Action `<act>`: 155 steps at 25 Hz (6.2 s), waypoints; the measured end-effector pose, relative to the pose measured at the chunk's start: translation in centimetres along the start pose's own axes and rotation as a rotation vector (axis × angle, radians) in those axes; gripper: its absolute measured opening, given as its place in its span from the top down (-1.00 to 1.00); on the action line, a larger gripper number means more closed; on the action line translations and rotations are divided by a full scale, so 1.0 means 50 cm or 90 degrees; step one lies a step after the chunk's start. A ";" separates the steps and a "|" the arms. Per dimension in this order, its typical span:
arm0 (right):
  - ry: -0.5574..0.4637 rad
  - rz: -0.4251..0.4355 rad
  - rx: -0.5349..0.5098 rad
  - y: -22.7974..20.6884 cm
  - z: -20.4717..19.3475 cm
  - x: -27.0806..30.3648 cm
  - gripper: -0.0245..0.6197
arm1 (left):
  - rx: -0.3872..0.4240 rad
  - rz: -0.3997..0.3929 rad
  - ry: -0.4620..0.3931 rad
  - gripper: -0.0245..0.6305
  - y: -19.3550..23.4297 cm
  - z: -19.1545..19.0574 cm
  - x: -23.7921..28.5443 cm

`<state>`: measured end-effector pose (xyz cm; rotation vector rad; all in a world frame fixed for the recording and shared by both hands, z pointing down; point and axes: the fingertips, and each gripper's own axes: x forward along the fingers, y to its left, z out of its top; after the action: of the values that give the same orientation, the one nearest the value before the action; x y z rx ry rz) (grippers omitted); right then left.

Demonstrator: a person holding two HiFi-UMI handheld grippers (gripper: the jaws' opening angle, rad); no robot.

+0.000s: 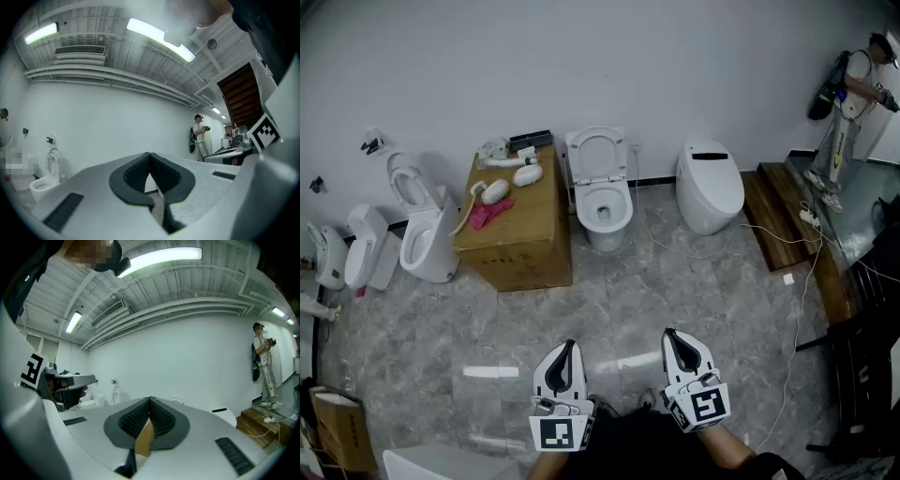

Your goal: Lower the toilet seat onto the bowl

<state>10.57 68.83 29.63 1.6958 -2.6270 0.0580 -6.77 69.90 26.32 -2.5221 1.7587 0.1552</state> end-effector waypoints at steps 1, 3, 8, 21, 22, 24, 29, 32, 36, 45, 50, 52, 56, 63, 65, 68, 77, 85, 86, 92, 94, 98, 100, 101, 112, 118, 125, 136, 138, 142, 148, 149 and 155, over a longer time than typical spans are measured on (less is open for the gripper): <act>-0.002 0.001 0.001 0.001 -0.001 0.001 0.85 | 0.003 0.002 0.003 0.90 0.002 -0.003 -0.001; -0.004 0.002 0.004 0.000 -0.003 0.001 0.85 | 0.005 0.002 0.003 0.90 0.001 -0.004 0.000; -0.004 0.011 0.004 -0.008 -0.001 -0.002 0.85 | 0.004 -0.001 -0.003 0.90 -0.013 0.000 0.007; -0.013 0.035 0.028 -0.093 -0.004 -0.030 0.85 | 0.031 0.022 0.034 0.90 -0.098 -0.024 0.044; -0.013 0.038 0.029 -0.104 -0.006 -0.033 0.85 | 0.042 0.022 0.044 0.90 -0.107 -0.027 0.049; -0.015 0.048 0.032 -0.125 -0.009 -0.039 0.85 | 0.047 0.026 0.051 0.90 -0.127 -0.032 0.057; -0.020 0.060 0.027 -0.164 -0.021 -0.038 0.85 | 0.030 0.053 0.028 0.90 -0.149 -0.034 0.067; -0.019 0.054 0.032 -0.175 -0.025 -0.020 0.85 | 0.018 0.061 0.035 0.90 -0.135 -0.053 0.082; -0.013 0.046 0.035 -0.193 -0.033 0.037 0.85 | 0.026 0.052 0.033 0.90 -0.100 -0.065 0.145; 0.008 0.032 0.011 -0.194 -0.039 0.289 0.85 | -0.003 0.039 0.016 0.90 0.081 -0.091 0.353; 0.005 0.020 0.016 -0.194 -0.022 0.472 0.85 | -0.006 0.023 0.036 0.90 0.216 -0.108 0.481; 0.004 0.011 0.017 -0.191 -0.015 0.537 0.85 | -0.009 0.010 0.038 0.90 0.261 -0.111 0.525; 0.000 -0.009 0.012 -0.202 0.001 0.648 0.85 | -0.008 -0.009 0.043 0.90 0.332 -0.117 0.607; 0.015 -0.027 0.008 -0.244 -0.001 0.795 0.85 | -0.022 -0.014 0.062 0.90 0.415 -0.155 0.722; 0.015 -0.024 0.009 -0.264 -0.005 0.842 0.85 | -0.026 -0.007 0.068 0.90 0.435 -0.171 0.764; 0.013 -0.013 0.010 -0.306 -0.008 0.915 0.85 | -0.025 -0.001 0.073 0.90 0.451 -0.188 0.838; 0.004 0.038 0.001 -0.477 0.013 1.178 0.85 | -0.013 0.038 0.078 0.90 0.497 -0.213 1.129; 0.020 0.078 0.008 -0.600 0.025 1.368 0.85 | 0.002 0.066 0.092 0.90 0.541 -0.226 1.341; 0.025 0.079 0.009 -0.610 0.020 1.386 0.85 | 0.002 0.067 0.098 0.90 0.548 -0.234 1.360; 0.051 0.080 0.005 -0.668 -0.018 1.509 0.85 | 0.014 0.057 0.112 0.90 0.604 -0.277 1.485; 0.062 0.079 -0.001 -0.685 -0.031 1.555 0.85 | 0.011 0.050 0.123 0.90 0.629 -0.301 1.530; 0.099 0.070 -0.010 -0.717 -0.066 1.655 0.85 | 0.007 0.028 0.176 0.90 0.684 -0.367 1.624; 0.121 0.069 -0.014 -0.731 -0.092 1.708 0.85 | 0.018 0.007 0.229 0.90 0.709 -0.413 1.668; 0.131 0.070 -0.020 -0.738 -0.105 1.735 0.85 | 0.026 -0.004 0.240 0.90 0.722 -0.433 1.695; 0.283 0.124 -0.098 -0.814 -0.317 1.994 0.83 | 0.064 -0.145 0.373 0.90 0.808 -0.707 1.910; 0.407 0.195 -0.204 -0.844 -0.456 2.077 0.66 | 0.119 -0.256 0.479 0.57 0.820 -0.872 1.964; 0.532 0.228 -0.340 -0.898 -0.607 2.141 0.58 | 0.210 -0.322 0.550 0.48 0.848 -0.999 2.025; 0.610 0.270 -0.450 -0.926 -0.713 2.164 0.60 | 0.225 -0.368 0.577 0.46 0.850 -1.054 2.027; 0.610 0.277 -0.461 -0.927 -0.714 2.162 0.63 | 0.226 -0.374 0.578 0.46 0.845 -1.056 2.026; 0.611 0.293 -0.475 -0.927 -0.714 2.161 0.65 | 0.238 -0.385 0.582 0.46 0.833 -1.065 2.020; 0.607 0.308 -0.483 -0.920 -0.711 2.143 0.67 | 0.251 -0.385 0.586 0.46 0.819 -1.081 2.018; 0.605 0.310 -0.483 -0.919 -0.711 2.139 0.67 | 0.253 -0.386 0.587 0.46 0.817 -1.083 2.019; 0.599 0.332 -0.489 -0.905 -0.711 2.106 0.68 | 0.270 -0.387 0.590 0.46 0.804 -1.099 2.018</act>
<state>8.17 -44.28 69.57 0.5040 -1.8797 -0.1100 -7.32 -44.01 69.16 -2.7768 0.8499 -1.4186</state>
